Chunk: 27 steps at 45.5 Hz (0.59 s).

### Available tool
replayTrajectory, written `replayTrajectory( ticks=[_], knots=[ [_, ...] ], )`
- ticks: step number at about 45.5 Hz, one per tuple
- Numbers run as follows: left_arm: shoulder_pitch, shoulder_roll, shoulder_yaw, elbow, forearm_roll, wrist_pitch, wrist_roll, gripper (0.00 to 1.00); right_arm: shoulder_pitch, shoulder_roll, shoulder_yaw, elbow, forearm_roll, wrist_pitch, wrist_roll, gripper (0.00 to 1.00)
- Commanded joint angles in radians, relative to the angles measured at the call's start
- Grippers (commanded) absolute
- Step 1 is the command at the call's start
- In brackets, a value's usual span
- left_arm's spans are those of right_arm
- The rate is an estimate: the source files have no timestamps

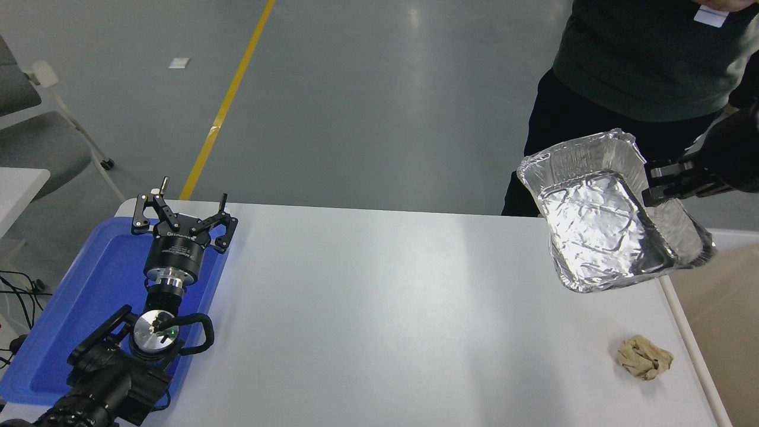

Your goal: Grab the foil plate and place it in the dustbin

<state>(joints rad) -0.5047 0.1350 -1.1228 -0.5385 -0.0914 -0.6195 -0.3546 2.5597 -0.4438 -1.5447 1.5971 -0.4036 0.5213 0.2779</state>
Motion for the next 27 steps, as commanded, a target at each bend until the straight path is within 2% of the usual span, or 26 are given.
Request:
replayTrajectory(
  ticks=[1,12,19,27],
  knots=[
    [0.002,0.0,0.0,0.0,-0.001,0.0,0.0,1.0,0.065,-0.021,-0.035,0.001,-0.007,0.046,-0.003,0.0],
    [0.0,0.0,0.0,0.0,-0.001,0.0,0.0,1.0,0.065,-0.042,-0.063,-0.006,-0.015,0.045,-0.012,0.0],
    [0.0,0.0,0.0,0.0,0.001,0.0,0.0,1.0,0.063,-0.05,-0.127,-0.035,-0.043,0.034,-0.04,0.0],
    [0.002,0.0,0.0,0.0,-0.001,0.0,-0.001,1.0,0.039,-0.177,-0.152,-0.121,-0.115,0.034,-0.071,0.0]
  ],
)
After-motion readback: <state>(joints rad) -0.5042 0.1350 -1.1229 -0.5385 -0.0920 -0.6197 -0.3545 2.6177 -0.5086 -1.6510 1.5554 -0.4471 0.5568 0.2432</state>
